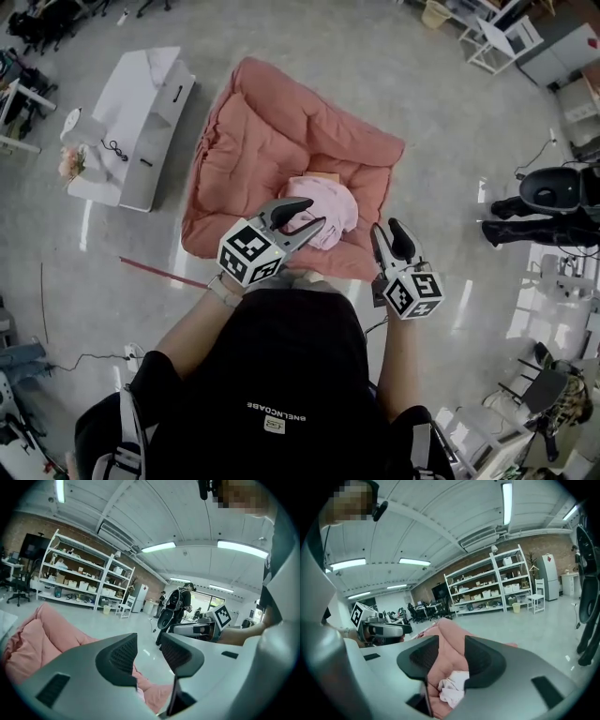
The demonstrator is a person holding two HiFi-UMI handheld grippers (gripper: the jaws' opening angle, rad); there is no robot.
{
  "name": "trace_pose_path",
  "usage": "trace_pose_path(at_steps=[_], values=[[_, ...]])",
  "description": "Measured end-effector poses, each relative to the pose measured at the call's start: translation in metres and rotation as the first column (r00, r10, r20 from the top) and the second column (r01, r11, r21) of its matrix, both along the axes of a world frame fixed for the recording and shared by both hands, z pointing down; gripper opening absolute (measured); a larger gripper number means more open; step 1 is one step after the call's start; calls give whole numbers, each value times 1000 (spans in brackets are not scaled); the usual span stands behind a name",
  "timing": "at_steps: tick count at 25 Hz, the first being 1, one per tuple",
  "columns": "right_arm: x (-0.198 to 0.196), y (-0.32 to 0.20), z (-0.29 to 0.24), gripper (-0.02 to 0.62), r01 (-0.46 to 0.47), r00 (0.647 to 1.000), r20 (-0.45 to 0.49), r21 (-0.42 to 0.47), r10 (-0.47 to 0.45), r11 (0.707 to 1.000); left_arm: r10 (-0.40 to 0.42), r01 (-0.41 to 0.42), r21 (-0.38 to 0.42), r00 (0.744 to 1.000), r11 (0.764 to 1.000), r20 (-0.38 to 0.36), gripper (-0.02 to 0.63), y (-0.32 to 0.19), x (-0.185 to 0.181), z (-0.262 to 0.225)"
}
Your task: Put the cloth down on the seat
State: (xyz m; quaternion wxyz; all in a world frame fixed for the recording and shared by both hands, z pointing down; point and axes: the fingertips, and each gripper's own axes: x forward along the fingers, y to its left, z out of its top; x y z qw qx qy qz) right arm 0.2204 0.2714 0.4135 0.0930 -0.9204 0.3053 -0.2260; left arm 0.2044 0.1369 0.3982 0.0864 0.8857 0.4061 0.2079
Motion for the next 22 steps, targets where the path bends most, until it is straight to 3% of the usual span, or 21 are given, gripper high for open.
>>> trace_pose_path(at_steps=[4,8,18,22], values=[[-3,10,-26,118,-32,996,-77,31,35,999,19,-20,-23,999,1000,-47,143,13,3,-17],[-6,15,-50,82,-34,989,-144,62,43,998,28,-33,-48,994,998,-103,112,21,6,-36],[-3,18,-79,75,-80,969,-226,88,98,993,53,-63,-59,986,996,-157,40,33,23,-56],[-3,21,-89,74,-80,958,-267,89,101,993,79,-85,-27,981,996,-177,20,41,27,-61]])
